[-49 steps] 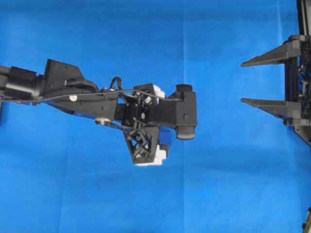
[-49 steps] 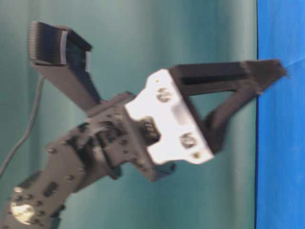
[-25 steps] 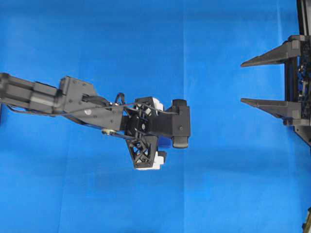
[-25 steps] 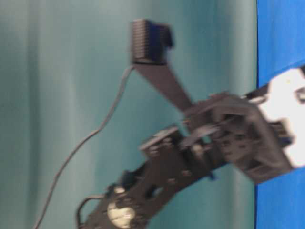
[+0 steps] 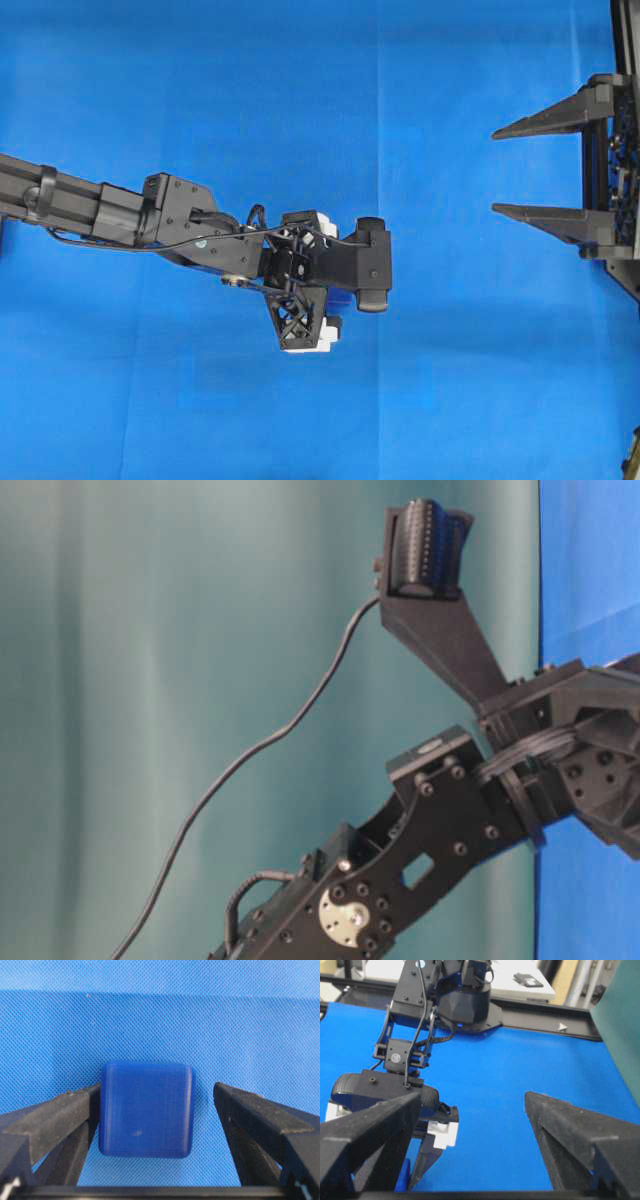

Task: Handover the blue block to the right arm after grasping it with the left arm, then place it in the designated position.
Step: 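Lower the left gripper around the blue cube and close on it, then lift the blue cube with the left gripper and hold it up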

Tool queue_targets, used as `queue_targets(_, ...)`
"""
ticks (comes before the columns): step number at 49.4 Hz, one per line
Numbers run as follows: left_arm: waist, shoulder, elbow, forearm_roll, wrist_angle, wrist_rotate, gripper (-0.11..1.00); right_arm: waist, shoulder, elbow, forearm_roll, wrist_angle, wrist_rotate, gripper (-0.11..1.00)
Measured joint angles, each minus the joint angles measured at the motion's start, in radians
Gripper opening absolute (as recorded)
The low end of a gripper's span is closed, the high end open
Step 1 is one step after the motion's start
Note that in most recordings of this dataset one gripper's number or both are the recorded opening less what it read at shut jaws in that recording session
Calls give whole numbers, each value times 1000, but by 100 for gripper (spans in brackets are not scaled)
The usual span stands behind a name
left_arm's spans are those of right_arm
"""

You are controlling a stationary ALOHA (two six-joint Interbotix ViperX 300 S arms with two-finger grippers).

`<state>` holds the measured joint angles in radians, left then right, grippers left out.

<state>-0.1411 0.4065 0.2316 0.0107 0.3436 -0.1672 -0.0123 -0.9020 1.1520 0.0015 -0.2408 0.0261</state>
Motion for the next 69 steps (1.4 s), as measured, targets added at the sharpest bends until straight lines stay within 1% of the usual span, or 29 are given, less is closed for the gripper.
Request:
queue_targets(8, 2, 0, 3, 0, 0, 0, 91, -2, 3, 0, 0, 0, 0, 98)
queue_targets(13, 5, 0, 8, 0, 0, 0, 86, -2, 3, 0, 0, 0, 0, 98)
queue_targets(16, 9, 0, 8, 0, 0, 0, 75, -2, 3, 0, 0, -2, 0, 98)
queue_targets(20, 18, 0, 9, 5, 0, 0, 52, 0, 5, 0, 0, -2, 0, 98)
queue_targets(21, 20, 0, 9, 6, 0, 5, 48, -2, 5, 0, -2, -2, 0, 98)
queue_targets(58, 23, -2, 14, 8, -11, 11, 48, -2, 9, 0, 0, -5, 0, 98)
queue_targets(69, 15, -38, 14, 9, 26, 11, 48, 0, 9, 0, 0, -5, 0, 98)
